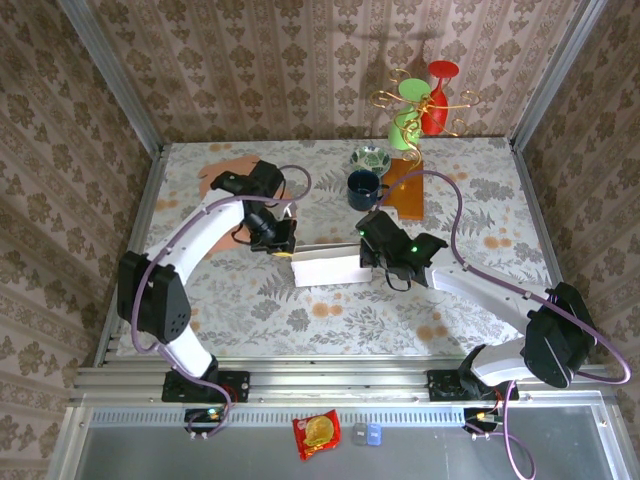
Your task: Fold the paper box
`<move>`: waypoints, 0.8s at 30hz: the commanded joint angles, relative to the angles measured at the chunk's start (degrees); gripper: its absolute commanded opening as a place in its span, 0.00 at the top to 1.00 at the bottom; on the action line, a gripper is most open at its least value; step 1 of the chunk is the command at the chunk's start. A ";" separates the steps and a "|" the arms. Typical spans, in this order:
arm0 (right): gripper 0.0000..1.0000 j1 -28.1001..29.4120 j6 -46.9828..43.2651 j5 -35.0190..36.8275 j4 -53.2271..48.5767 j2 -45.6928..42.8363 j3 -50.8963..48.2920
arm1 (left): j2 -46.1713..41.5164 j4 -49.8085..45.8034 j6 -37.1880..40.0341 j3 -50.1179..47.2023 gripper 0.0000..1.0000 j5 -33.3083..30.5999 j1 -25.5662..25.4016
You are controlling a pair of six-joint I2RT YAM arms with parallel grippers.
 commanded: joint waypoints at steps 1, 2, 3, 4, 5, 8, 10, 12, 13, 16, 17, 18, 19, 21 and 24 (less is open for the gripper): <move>1.00 1.25 1.30 -1.50 -4.65 1.88 -0.76 | -1.64 1.17 -2.10 -1.68 0.99 -0.95 -0.16; 1.00 1.37 1.26 -1.24 -4.57 1.87 -0.74 | -1.79 1.46 -2.36 -1.99 0.99 -1.09 -0.17; 1.00 1.57 1.26 -1.11 -4.58 1.93 -0.61 | -2.02 1.83 -2.58 -2.44 0.99 -1.19 -0.18; 1.00 1.68 1.26 -1.04 -4.55 1.88 -0.51 | -2.24 2.11 -2.84 -2.79 0.99 -1.32 -0.25; 1.00 1.78 1.26 -1.08 -4.49 1.84 -0.43 | -2.46 2.50 -2.98 -3.12 0.99 -1.37 -0.26; 1.00 2.11 1.36 -1.09 -4.46 1.84 -0.29 | -2.91 3.46 -3.68 -4.26 0.99 -1.45 -0.26; 1.00 2.46 1.43 -0.93 -4.65 1.81 0.03 | -3.30 4.15 -4.10 -4.84 0.99 -1.54 -0.26; 1.00 2.59 1.52 -0.59 -4.99 1.89 0.38 | -3.42 4.32 -4.25 -5.05 0.99 -1.45 -0.09; 1.00 2.59 1.54 -0.48 -5.16 1.87 0.43 | -3.43 4.20 -4.14 -4.83 0.99 -1.45 0.09; 1.00 2.61 1.62 -0.14 -5.65 1.79 0.76 | -3.38 3.44 -3.73 -4.00 0.99 -1.26 0.75; 1.00 2.61 1.62 -0.10 -5.83 1.79 0.76 | -3.32 3.15 -3.49 -3.61 0.99 -1.24 0.95; 1.00 2.63 1.61 0.10 -5.94 1.71 0.85 | -3.36 2.78 -3.33 -3.33 0.99 -1.28 1.14; 1.00 2.62 1.77 0.09 -5.96 1.66 0.92 | -3.40 2.53 -3.11 -3.13 0.99 -1.28 1.24; 1.00 2.60 1.86 0.06 -6.20 1.69 1.09 | -3.26 2.16 -2.93 -2.93 0.99 -0.91 1.49; 1.00 2.64 1.97 -0.18 -6.59 1.97 1.63 | -3.21 1.96 -2.64 -3.22 0.99 -0.63 1.50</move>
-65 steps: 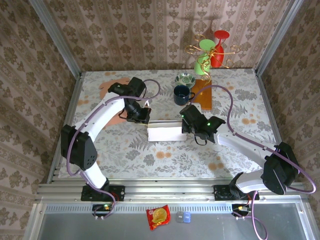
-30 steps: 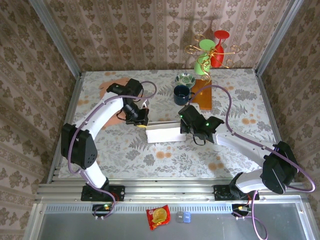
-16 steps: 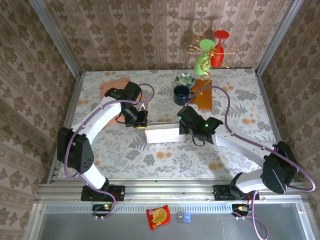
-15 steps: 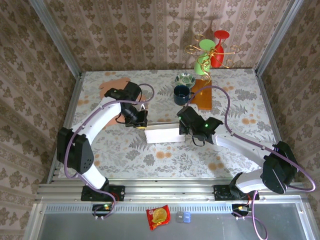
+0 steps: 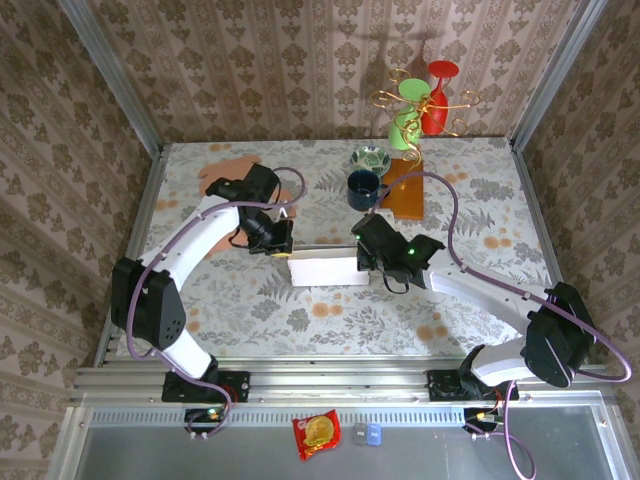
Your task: Fold the paper box
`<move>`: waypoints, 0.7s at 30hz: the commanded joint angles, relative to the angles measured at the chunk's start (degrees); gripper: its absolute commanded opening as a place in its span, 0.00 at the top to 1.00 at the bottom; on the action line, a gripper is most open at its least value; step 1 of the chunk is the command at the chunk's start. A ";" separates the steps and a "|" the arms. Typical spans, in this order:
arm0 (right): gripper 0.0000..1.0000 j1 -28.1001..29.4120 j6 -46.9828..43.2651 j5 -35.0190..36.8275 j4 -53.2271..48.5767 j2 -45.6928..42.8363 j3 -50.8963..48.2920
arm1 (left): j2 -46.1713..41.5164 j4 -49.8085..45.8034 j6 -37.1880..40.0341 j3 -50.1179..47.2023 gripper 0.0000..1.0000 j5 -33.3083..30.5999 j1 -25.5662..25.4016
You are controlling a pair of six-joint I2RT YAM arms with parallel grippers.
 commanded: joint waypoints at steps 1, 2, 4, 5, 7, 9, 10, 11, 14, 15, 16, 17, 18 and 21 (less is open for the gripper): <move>1.00 0.72 1.61 -0.85 -5.24 1.78 0.95 | -0.61 -2.41 0.34 0.81 0.99 -0.17 0.48; 1.00 0.76 1.74 -0.93 -5.45 1.86 1.08 | -0.58 -2.51 0.53 0.81 0.99 -0.33 0.57; 1.00 0.73 1.89 -0.97 -5.57 1.89 1.13 | -0.65 -2.84 1.04 0.81 0.99 -0.36 0.88; 1.00 0.69 2.00 -0.95 -5.61 1.90 1.17 | -0.62 -3.02 1.19 0.76 0.99 -0.42 1.06; 1.00 0.69 2.27 -1.02 -5.77 1.95 1.19 | -0.72 -3.41 1.71 0.74 0.99 -0.69 1.33; 1.00 0.77 2.50 -1.07 -5.92 1.97 1.22 | -0.75 -3.47 1.99 0.72 0.99 -0.33 1.83; 1.00 0.69 2.49 -1.12 -5.86 2.04 1.18 | -0.67 -3.55 2.17 0.72 0.99 -0.25 1.90; 1.00 0.75 2.53 -1.12 -5.94 2.17 1.28 | -0.75 -3.69 2.34 0.96 0.99 -0.12 1.90; 1.00 0.71 2.54 -1.08 -6.07 2.21 1.31 | -0.36 -4.21 2.73 1.70 0.99 0.26 1.91; 1.00 0.71 2.56 -0.97 -6.09 2.21 1.32 | -0.22 -4.25 2.72 1.77 0.99 0.53 1.90; 1.00 0.70 2.53 -1.02 -5.97 2.29 1.31 | -0.12 -4.05 2.69 1.57 0.99 0.90 1.90; 1.00 0.68 2.54 -0.95 -5.99 2.30 1.31 | -0.10 -3.92 2.64 1.23 0.99 1.00 1.93; 1.00 0.68 2.58 -1.01 -5.95 2.34 1.28 | -0.26 -3.67 2.48 0.79 0.99 1.02 1.91; 1.00 0.72 2.62 -0.96 -5.87 2.55 1.22 | -0.70 -3.21 2.35 -0.24 0.99 0.77 1.90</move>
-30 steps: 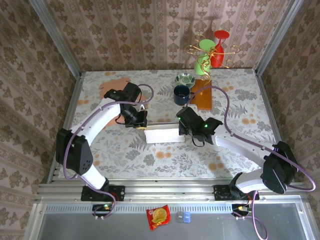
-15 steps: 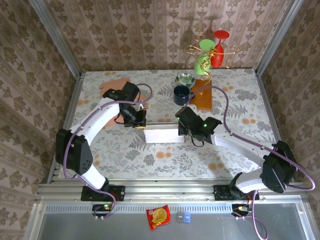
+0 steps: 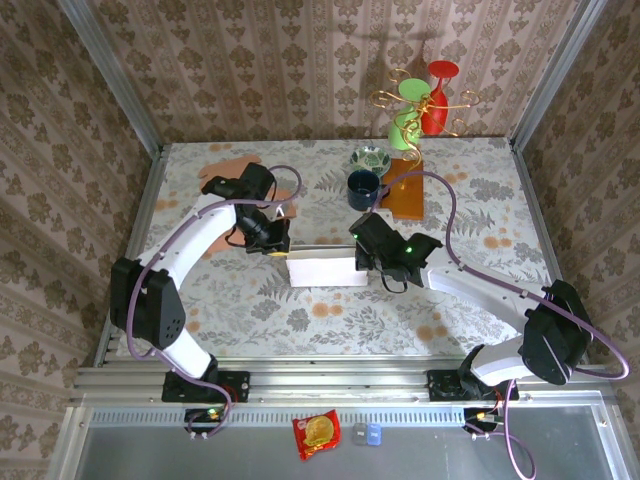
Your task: Fold the paper box
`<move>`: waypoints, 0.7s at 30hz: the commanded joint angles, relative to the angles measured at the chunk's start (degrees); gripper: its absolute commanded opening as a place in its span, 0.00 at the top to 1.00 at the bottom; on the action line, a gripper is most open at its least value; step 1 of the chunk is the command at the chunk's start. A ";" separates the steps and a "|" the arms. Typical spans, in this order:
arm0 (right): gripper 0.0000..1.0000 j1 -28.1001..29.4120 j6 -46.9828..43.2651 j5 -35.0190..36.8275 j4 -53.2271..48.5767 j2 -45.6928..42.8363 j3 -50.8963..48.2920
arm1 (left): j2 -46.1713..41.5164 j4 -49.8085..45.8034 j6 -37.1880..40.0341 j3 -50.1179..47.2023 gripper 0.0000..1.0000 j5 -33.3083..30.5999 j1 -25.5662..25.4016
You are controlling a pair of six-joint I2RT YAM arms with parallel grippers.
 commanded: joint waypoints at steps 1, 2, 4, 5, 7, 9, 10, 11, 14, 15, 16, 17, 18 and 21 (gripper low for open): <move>1.00 0.52 1.43 -0.95 -4.74 1.57 0.01 | -0.72 -2.04 0.57 -0.66 0.99 -0.37 0.40; 1.00 0.53 1.38 -0.87 -4.77 1.57 -0.02 | -0.67 -2.15 0.64 -0.53 0.99 -0.52 0.40; 1.00 0.48 1.40 -0.84 -4.74 1.54 0.05 | -0.74 -2.40 0.90 -0.34 0.99 -0.81 0.40; 1.00 0.47 1.40 -0.90 -4.78 1.61 0.06 | -0.66 -2.44 0.85 -0.31 0.99 -0.90 0.40; 1.00 0.46 1.33 -0.87 -4.74 1.67 0.06 | -0.66 -2.28 0.71 -0.52 0.99 -0.72 0.40; 1.00 0.46 1.35 -0.75 -4.74 1.67 0.07 | -0.79 -2.01 0.66 -0.99 0.99 -0.80 0.40; 1.00 0.44 1.30 -0.76 -4.74 1.64 0.14 | -0.84 -1.92 0.66 -1.12 0.99 -0.98 0.40; 1.00 0.44 1.23 -0.80 -4.75 1.68 0.15 | -0.91 -2.00 0.78 -1.09 0.99 -1.08 0.40; 1.00 0.49 1.05 -0.77 -4.79 1.60 0.11 | -0.65 -2.31 1.14 -0.75 0.99 -1.08 0.40; 1.00 0.45 1.09 -0.76 -4.81 1.62 0.15 | -0.60 -2.35 1.09 -0.75 0.99 -1.07 0.40; 1.00 0.45 1.07 -0.79 -4.83 1.64 0.15 | -0.60 -2.35 1.14 -0.93 0.99 -1.03 0.40; 1.00 0.45 1.04 -0.81 -4.81 1.67 0.28 | -0.74 -2.34 1.23 -1.00 0.99 -1.16 0.41; 1.00 0.44 1.18 -0.78 -4.83 1.63 0.24 | -0.83 -2.35 1.30 -1.25 0.99 -1.54 0.41; 1.00 0.52 1.10 -0.85 -4.77 1.56 0.23 | -1.22 -2.33 1.36 -1.87 0.99 -1.95 0.44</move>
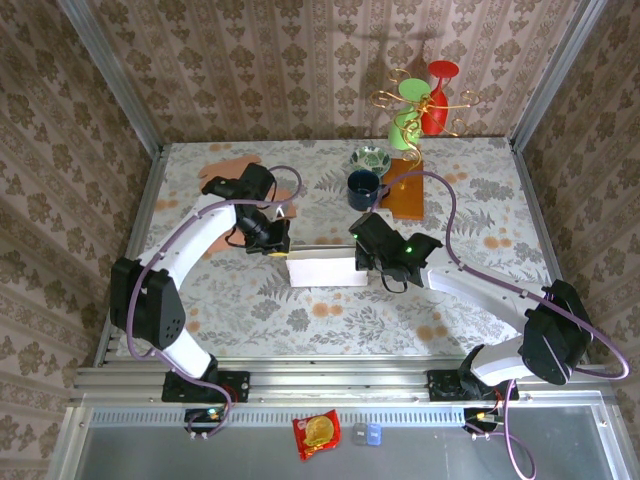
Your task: Fold the paper box
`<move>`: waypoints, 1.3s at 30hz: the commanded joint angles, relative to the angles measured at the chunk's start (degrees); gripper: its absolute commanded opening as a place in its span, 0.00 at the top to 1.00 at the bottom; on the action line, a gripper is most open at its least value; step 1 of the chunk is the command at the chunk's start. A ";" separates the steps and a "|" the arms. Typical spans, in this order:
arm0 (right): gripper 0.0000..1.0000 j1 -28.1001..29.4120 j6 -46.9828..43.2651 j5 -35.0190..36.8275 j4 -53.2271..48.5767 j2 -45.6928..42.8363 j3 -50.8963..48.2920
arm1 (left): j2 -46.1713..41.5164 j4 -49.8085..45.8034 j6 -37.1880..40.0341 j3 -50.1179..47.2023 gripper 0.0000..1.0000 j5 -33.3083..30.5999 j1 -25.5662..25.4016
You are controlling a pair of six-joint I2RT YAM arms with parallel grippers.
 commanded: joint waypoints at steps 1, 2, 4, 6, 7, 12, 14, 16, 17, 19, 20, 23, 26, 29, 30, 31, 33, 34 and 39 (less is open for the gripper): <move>1.00 0.46 1.13 -0.89 -4.74 1.59 0.17 | -1.34 -2.28 1.11 -1.75 0.99 -1.77 0.42; 1.00 0.44 1.22 -0.92 -4.78 1.62 0.17 | -1.44 -2.09 1.06 -1.93 0.99 -1.87 0.40; 1.00 0.45 1.26 -0.91 -4.79 1.63 0.20 | -1.81 -1.81 0.95 -2.33 0.99 -2.15 0.40; 1.00 0.48 1.23 -0.90 -4.83 1.65 0.27 | -1.91 -1.50 0.75 -2.67 0.99 -2.09 0.44; 1.00 0.52 1.24 -0.90 -4.96 1.62 0.27 | -2.01 -1.22 0.64 -2.99 0.99 -1.92 0.40; 0.99 0.47 1.44 -1.28 -5.61 1.55 0.98 | -2.81 -0.26 0.28 -4.18 0.99 -1.74 0.40; 0.96 0.42 1.87 -1.76 -5.87 1.48 1.14 | -2.91 -0.08 0.12 -4.35 0.99 -1.60 0.40; 0.92 0.42 2.64 -2.27 -6.39 1.27 1.48 | -2.86 0.26 -0.01 -4.52 0.99 -1.43 0.44; 0.90 0.36 3.07 -2.63 -6.74 1.22 1.67 | -2.93 0.43 -0.09 -4.53 0.99 -1.39 0.44; 0.86 0.20 4.29 -3.47 -7.39 0.64 2.16 | -2.97 0.68 -0.18 -4.62 0.99 -1.38 0.40; 0.84 0.09 4.95 -3.99 -7.54 0.37 2.20 | -3.00 0.72 -0.20 -4.69 0.99 -1.32 0.35; 0.79 -0.45 7.28 -5.98 -7.54 -0.48 1.89 | -3.10 1.22 -0.43 -5.01 0.99 -1.30 0.06; 0.72 -0.71 8.93 -7.67 -7.65 -2.11 1.93 | -3.21 1.66 -0.73 -5.24 1.00 -1.28 -0.26; 0.65 -1.20 10.70 -9.29 -7.85 -3.29 2.25 | -3.34 2.02 -1.05 -5.58 1.00 -1.16 -0.56; 0.63 -1.43 11.41 -9.95 -7.86 -3.72 2.16 | -3.41 2.12 -1.09 -5.67 1.00 -1.15 -0.57; 0.61 -1.71 12.33 -10.61 -7.70 -4.12 2.05 | -3.44 2.14 -1.21 -5.73 1.00 -1.13 -0.72; 0.57 -2.29 13.79 -12.34 -7.20 -4.95 1.63 | -3.62 2.39 -1.42 -5.83 1.00 -1.19 -0.91; 0.55 -2.58 14.93 -13.23 -6.93 -5.41 1.50 | -3.55 2.46 -1.45 -5.85 1.00 -1.16 -0.92; 0.43 -5.11 22.69 -17.79 -6.12 -7.77 0.87 | -3.73 2.98 -1.87 -6.29 1.00 -1.13 -1.18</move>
